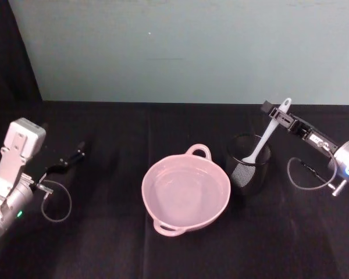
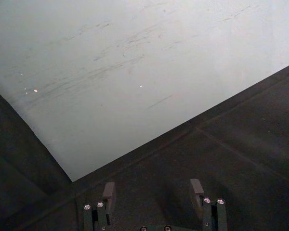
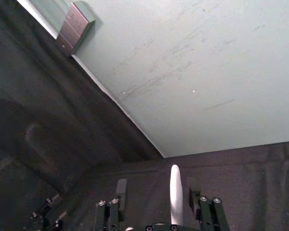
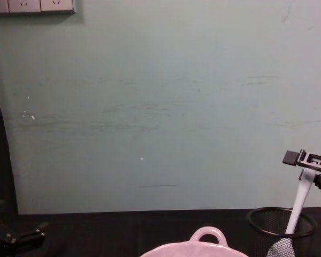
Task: Use the one hand to pick up the spoon and stir the clear water in the bowl.
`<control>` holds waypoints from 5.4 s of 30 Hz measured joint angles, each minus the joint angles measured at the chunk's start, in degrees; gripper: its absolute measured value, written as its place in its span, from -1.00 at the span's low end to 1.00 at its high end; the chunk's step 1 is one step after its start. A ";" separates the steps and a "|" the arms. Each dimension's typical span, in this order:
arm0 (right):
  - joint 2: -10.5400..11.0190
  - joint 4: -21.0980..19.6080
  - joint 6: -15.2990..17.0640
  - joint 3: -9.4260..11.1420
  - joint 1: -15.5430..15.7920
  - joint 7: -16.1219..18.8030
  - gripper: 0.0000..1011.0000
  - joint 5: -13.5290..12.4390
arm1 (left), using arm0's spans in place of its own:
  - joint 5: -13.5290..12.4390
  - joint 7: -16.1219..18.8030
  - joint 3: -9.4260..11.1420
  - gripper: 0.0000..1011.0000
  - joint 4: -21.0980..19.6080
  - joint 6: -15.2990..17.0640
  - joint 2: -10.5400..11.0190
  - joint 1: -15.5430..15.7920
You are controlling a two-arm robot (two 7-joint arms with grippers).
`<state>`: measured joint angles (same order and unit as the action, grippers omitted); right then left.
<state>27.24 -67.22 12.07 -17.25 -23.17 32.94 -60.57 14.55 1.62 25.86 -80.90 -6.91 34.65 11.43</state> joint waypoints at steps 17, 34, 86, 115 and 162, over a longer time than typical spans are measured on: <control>1.78 -0.38 -0.80 -1.82 -0.19 -0.54 -0.46 -1.46 | 0.00 0.00 0.00 0.99 0.00 0.00 0.00 0.00; 7.68 -15.15 -11.01 -3.56 2.22 -5.59 -0.76 11.13 | 0.00 0.00 0.00 0.99 0.00 0.00 0.00 0.00; 9.32 -29.32 -11.76 -1.65 4.01 -6.82 -0.75 19.48 | 0.00 0.00 0.00 0.99 0.00 0.00 0.00 0.00; 2.02 -23.03 -15.37 -11.70 6.38 2.07 -0.76 25.71 | 0.00 0.00 0.00 0.99 0.00 0.00 0.00 0.00; -1.99 -20.67 -20.59 -8.92 8.67 1.04 -0.75 33.76 | 0.00 0.00 0.00 0.99 0.00 0.00 0.00 0.00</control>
<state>25.25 -87.89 -8.52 -26.17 -14.50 33.98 -26.81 14.55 1.62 25.86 -80.90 -6.90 34.65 11.43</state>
